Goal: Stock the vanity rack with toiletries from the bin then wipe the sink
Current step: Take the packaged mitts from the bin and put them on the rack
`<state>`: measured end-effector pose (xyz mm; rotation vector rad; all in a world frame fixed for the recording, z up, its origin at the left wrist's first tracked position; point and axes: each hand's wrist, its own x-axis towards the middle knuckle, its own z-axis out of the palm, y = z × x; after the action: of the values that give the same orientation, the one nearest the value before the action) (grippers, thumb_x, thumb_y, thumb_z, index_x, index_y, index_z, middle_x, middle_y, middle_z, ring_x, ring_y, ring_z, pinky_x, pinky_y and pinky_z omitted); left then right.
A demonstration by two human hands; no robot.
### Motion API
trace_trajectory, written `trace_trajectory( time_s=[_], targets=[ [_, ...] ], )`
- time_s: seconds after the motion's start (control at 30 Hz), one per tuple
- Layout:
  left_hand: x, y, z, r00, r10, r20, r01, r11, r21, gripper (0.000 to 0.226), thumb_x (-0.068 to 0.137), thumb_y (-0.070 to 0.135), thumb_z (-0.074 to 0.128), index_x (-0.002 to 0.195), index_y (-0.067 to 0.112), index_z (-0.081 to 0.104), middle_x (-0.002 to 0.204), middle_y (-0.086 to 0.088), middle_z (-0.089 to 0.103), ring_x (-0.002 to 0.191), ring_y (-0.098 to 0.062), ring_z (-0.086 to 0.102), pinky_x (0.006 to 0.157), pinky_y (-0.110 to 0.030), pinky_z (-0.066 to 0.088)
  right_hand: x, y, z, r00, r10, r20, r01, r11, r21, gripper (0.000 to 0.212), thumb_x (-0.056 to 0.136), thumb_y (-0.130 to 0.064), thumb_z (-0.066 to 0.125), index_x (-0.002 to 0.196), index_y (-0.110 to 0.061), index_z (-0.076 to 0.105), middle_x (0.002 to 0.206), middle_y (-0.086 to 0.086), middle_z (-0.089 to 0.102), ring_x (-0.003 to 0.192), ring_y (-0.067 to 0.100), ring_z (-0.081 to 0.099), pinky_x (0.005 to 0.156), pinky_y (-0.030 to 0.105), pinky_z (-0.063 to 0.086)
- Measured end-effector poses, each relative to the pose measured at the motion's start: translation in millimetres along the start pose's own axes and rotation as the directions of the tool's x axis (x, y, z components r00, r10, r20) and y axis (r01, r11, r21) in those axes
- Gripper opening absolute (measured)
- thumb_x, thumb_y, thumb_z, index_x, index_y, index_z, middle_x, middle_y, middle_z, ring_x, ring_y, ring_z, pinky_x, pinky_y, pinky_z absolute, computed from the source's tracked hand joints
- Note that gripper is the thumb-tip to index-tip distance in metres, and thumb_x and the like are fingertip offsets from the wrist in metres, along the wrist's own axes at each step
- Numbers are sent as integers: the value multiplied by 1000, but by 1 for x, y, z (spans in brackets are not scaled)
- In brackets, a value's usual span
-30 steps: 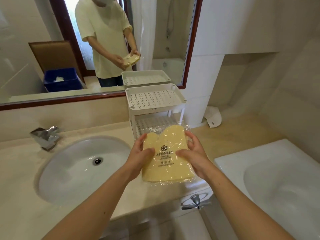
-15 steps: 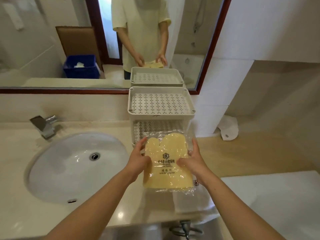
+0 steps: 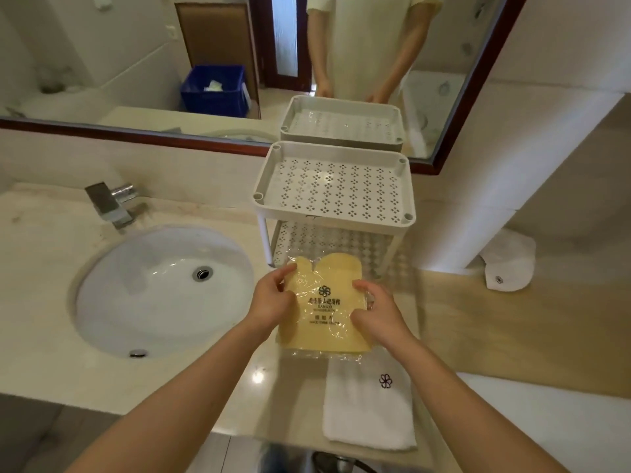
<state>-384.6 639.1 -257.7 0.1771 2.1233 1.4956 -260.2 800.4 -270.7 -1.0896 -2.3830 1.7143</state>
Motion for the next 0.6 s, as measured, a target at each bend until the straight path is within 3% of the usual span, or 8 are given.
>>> trace_trajectory(
  time_s=[0.1,0.23,0.3,0.4,0.43,0.53,0.6],
  targets=[
    [18,-2,3,1000,21,-4,-21,998,51,63,84,-15,42,137,17,52,132,1,56,102,-6,57,76,-13,47,17,1,2,1000,-27,-9,27,996,-82,64,77,-6,61,136,-31,50,156,-7,19,134,18,39,109,37,38],
    [46,-11,7,995,100,-2,-98,981,164,62,84,-14,43,139,15,50,142,-1,50,130,-17,47,107,-31,41,40,5,11,996,-78,-47,73,992,-101,63,78,-8,63,136,-29,51,157,-14,15,135,13,36,108,32,36],
    [63,-18,9,986,169,0,-164,961,222,58,86,-10,44,138,16,51,144,-3,48,133,-18,46,109,-31,39,53,7,15,991,-107,-79,100,991,-89,61,79,-6,63,136,-26,52,159,-12,13,138,11,30,105,26,37],
    [91,-28,14,968,251,-4,-239,930,279,60,86,-7,42,138,22,52,150,-4,41,134,-17,44,102,-25,43,73,10,22,980,-160,-115,152,985,-78,60,81,-5,61,137,-25,52,158,-14,11,137,7,28,83,8,41],
    [100,-30,15,961,277,-15,-262,922,284,61,85,-7,42,137,23,53,151,-3,40,134,-17,45,99,-23,44,81,11,25,974,-185,-129,178,982,-63,60,81,-4,60,137,-25,53,157,-14,12,140,9,27,82,9,42],
    [124,-32,18,927,371,-49,-344,897,278,59,85,-6,42,135,21,55,155,2,32,133,-15,46,101,-28,46,104,13,32,955,-234,-181,233,972,-26,58,80,-6,61,134,-25,55,154,-16,18,140,5,26,103,26,41],
    [138,-32,20,910,412,-52,-380,878,292,60,85,-7,40,139,18,51,158,2,25,140,-14,36,108,-24,36,117,11,36,946,-257,-199,257,966,-26,57,81,-8,62,135,-24,54,154,-16,18,139,3,27,106,26,39]
  ],
)
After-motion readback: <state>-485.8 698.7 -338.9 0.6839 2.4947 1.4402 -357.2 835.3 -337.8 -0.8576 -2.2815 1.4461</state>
